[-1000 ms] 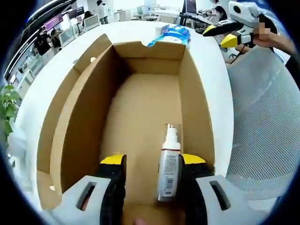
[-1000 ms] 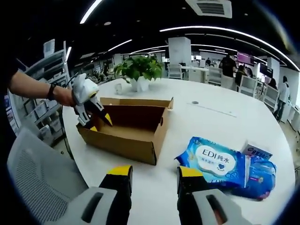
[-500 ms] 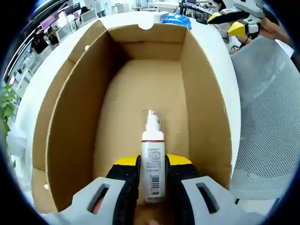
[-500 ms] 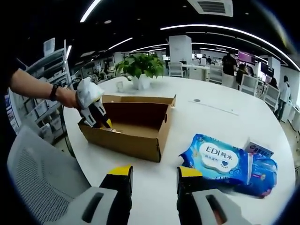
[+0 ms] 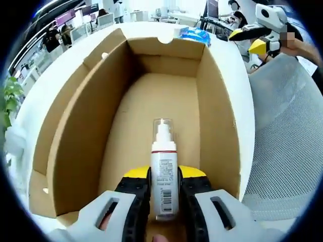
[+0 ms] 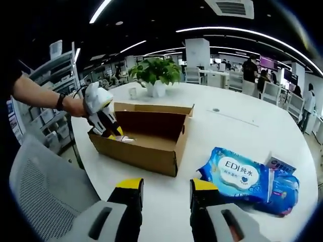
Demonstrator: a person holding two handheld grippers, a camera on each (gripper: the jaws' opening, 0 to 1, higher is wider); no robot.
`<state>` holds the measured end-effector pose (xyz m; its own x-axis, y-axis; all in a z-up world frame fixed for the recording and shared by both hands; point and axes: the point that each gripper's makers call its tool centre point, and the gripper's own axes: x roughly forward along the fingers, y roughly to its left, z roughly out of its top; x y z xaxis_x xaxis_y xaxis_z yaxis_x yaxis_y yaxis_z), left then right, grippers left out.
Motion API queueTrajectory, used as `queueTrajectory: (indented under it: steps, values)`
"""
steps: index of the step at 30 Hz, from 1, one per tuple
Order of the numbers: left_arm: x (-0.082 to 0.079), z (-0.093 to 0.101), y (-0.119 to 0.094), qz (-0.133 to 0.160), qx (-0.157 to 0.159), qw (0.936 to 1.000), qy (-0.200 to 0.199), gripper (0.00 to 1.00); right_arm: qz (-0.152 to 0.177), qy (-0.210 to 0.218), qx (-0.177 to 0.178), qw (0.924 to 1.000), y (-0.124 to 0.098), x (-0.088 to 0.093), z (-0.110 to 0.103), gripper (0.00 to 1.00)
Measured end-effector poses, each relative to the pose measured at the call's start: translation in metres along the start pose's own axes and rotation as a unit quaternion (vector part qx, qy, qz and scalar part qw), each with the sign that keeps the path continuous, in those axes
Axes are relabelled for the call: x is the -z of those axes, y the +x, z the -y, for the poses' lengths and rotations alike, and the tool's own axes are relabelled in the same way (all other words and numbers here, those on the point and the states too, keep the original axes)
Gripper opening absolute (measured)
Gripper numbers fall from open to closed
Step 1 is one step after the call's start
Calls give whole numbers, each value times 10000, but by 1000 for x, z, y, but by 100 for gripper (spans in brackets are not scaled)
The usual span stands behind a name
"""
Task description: Operate the shoe box by opening the lid, removing the specified soft item, and placing it in the target area until the item is outside and the box remains undamaged.
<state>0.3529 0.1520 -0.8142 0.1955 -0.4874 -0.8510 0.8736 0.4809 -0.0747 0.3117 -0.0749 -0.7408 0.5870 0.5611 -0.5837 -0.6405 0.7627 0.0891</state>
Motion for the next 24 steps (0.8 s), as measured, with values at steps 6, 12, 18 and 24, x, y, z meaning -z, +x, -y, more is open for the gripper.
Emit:
queueTrajectory:
  steps: [6,12,18,24]
  values:
    - [-25,0,-21,423,5,9991,-21,19,102,-80,-177,9998,4,-12,-6,33]
    - [-42,9,-29,604,98,9980,124,19,177,-245,-379,9988,7,-23,-15,33]
    - [-69,33,-30,889,311,9951,309,19,268,-385,-539,9974,8,-32,-21,33]
    - [-97,65,-28,1162,572,9886,766,19,388,-565,-864,9939,4,-36,-35,34]
